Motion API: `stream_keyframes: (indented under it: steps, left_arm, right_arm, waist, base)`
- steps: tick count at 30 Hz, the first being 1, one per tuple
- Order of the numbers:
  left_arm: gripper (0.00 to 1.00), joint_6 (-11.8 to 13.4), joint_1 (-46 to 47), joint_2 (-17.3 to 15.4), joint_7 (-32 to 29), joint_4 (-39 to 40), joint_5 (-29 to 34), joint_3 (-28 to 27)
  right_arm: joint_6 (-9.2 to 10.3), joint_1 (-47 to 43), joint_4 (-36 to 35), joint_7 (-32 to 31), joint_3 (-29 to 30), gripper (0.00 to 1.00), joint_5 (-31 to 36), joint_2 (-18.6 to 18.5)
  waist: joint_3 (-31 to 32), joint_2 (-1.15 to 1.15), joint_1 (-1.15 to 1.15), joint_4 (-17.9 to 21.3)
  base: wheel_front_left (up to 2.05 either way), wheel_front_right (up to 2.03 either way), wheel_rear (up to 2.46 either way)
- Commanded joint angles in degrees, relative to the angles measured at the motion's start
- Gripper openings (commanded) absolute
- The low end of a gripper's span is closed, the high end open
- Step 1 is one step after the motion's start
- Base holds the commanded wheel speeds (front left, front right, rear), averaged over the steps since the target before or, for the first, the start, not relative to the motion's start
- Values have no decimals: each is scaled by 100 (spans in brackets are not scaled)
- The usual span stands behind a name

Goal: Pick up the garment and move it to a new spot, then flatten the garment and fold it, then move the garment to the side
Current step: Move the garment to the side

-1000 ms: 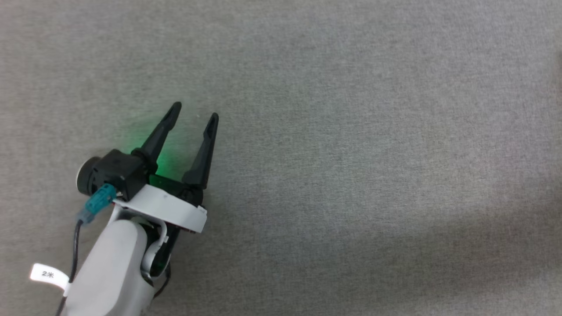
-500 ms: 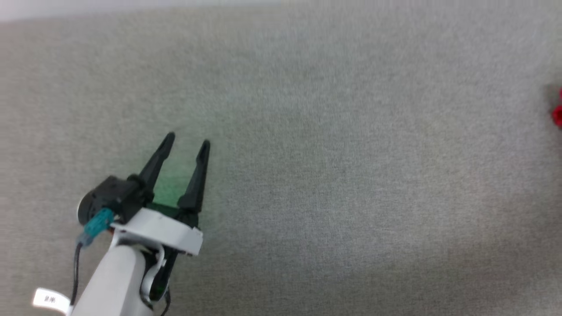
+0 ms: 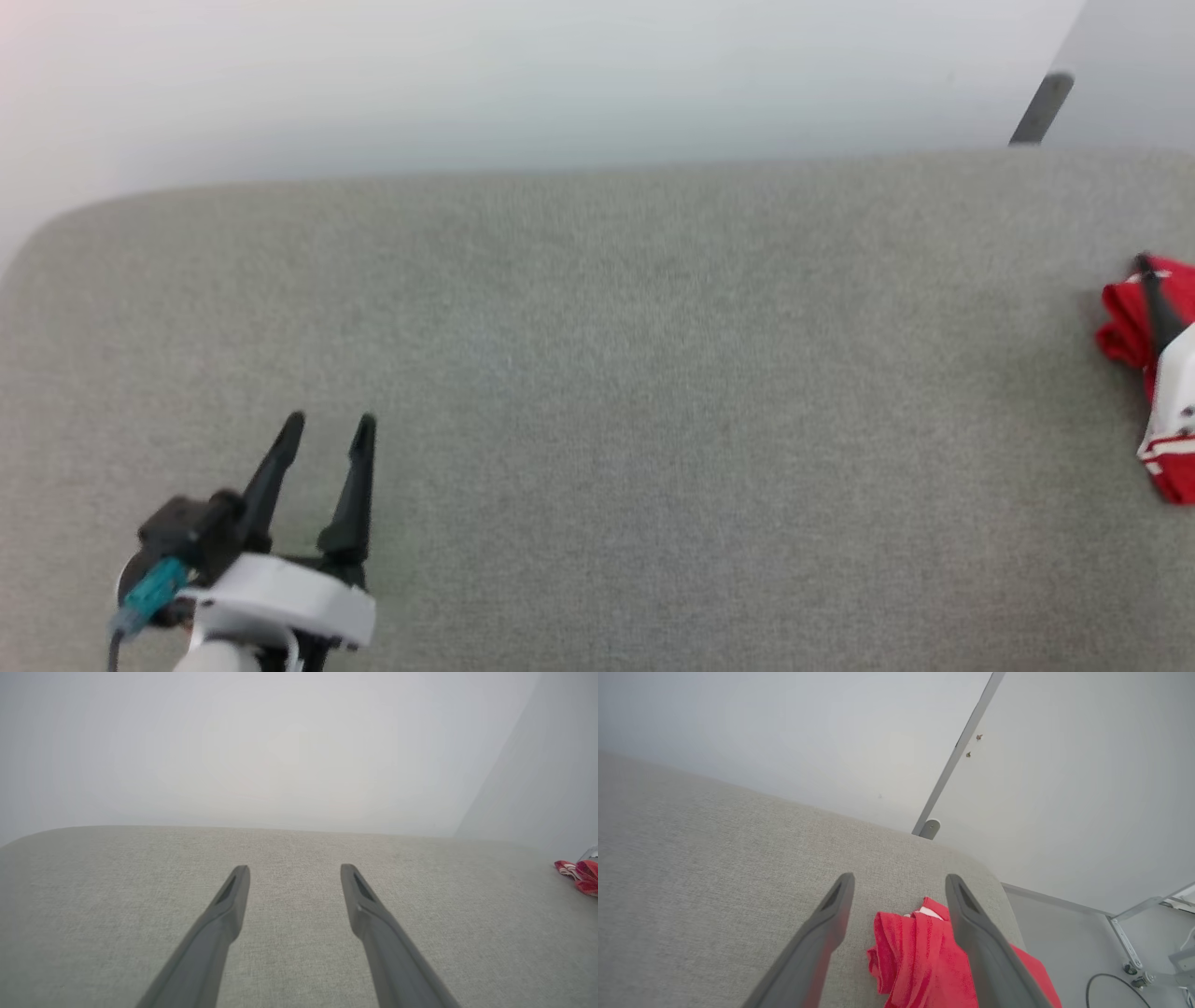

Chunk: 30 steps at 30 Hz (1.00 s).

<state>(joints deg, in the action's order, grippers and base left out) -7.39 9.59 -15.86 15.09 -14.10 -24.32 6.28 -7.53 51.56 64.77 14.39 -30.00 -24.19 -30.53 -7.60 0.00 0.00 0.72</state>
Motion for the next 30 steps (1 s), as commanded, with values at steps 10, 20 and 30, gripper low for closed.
stream_keyframes:
  steps: [10,20,30]
  left_arm:
    - [100,-8,-732,12,-3,22,62,-542]
    - [100,-8,-1154,-33,-4,-73,-159,-669]
    - [100,-8,-1477,4,-2,-244,-211,-979]
  right_arm:
    - [9,-1440,-1521,78,985,100,166,418]
    - [9,-3220,-3229,78,2200,100,866,995]
    - [9,-4506,-4370,79,2898,100,1499,1615]
  waist:
    - [957,0,0,-100]
    - [1149,0,0,-157]
    - [1258,0,0,-250]
  base:
    - [0,0,0]
    - [0,0,0]
    - [0,0,0]
